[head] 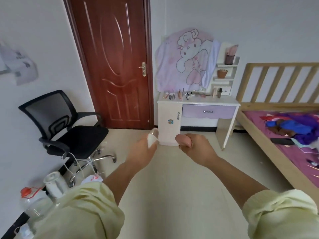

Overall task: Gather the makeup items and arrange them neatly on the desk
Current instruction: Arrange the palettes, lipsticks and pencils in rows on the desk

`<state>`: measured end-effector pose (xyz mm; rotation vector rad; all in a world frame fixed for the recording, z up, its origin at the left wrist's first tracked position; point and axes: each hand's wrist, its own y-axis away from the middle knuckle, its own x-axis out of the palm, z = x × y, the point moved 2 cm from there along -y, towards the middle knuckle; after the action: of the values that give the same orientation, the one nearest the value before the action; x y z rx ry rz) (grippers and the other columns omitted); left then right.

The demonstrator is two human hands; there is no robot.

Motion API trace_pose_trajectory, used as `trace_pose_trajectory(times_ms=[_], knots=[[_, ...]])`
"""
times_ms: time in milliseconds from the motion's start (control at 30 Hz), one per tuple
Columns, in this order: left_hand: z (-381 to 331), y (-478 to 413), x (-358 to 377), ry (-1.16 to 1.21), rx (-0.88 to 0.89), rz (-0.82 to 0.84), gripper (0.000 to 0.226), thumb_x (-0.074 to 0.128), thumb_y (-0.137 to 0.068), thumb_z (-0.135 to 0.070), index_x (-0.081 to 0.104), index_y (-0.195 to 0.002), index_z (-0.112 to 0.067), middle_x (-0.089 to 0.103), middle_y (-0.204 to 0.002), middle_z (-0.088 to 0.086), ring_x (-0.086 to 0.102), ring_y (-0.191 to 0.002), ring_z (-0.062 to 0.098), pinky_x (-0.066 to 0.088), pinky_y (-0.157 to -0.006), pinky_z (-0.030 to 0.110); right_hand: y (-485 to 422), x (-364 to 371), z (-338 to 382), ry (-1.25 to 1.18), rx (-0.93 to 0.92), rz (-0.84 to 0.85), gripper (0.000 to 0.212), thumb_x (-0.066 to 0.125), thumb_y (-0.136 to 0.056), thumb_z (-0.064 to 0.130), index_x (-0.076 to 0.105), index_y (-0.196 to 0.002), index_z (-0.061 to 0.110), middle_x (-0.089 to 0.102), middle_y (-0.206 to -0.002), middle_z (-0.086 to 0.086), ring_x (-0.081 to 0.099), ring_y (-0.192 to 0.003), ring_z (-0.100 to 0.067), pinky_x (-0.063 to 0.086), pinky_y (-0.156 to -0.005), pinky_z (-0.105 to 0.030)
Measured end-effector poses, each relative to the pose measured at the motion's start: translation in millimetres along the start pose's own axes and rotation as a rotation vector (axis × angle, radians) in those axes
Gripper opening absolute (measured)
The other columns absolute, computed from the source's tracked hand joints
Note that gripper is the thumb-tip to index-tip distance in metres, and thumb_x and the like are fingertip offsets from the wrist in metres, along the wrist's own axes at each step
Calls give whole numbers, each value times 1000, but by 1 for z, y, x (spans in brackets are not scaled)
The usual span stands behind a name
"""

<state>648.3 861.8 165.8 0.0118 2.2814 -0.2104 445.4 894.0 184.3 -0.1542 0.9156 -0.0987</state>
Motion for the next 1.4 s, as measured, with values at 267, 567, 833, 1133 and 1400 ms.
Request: trace_pose_trajectory(times_ms=[267,567,833,1133,1400], knots=[[-98,-169,116,751,-208,151,41,74,-82,-15,55,-117,-12,66,-104,13,66,-82,22,55,-50,28,-140,-70,-137,-117,177,-116,29,63,-89,35,52,-71,14,61,-73,-5,58,-72,-24,49,-68,-33],[-216,-335,254,1026,-350,307,30,76,-74,2,61,-97,-9,63,-80,6,62,-63,16,57,-61,28,-293,-160,-299,-556,385,-173,11,63,-91,27,68,-88,18,69,-81,-13,71,-71,-29,60,-62,-39],[-279,-475,354,1075,-400,384,32,73,-78,-2,63,-108,-2,69,-108,19,69,-75,21,55,-55,25,-417,-198,-417,-889,584,-178,20,62,-91,26,61,-105,11,68,-101,-23,73,-73,-35,61,-69,-39],[-320,-670,447,1123,-415,425,26,74,-83,-24,62,-99,-8,73,-91,15,69,-83,29,59,-75,38,-602,-215,-520,-1231,692,-255,36,66,-86,50,61,-102,18,65,-111,-22,70,-86,-44,57,-83,-52],[-355,-836,514,1090,-517,536,31,66,-86,-37,60,-104,-12,65,-99,16,63,-86,25,56,-68,33,-747,-231,-608,-1348,795,-356,31,62,-89,43,62,-104,17,64,-107,-14,64,-89,-34,58,-77,-46]])
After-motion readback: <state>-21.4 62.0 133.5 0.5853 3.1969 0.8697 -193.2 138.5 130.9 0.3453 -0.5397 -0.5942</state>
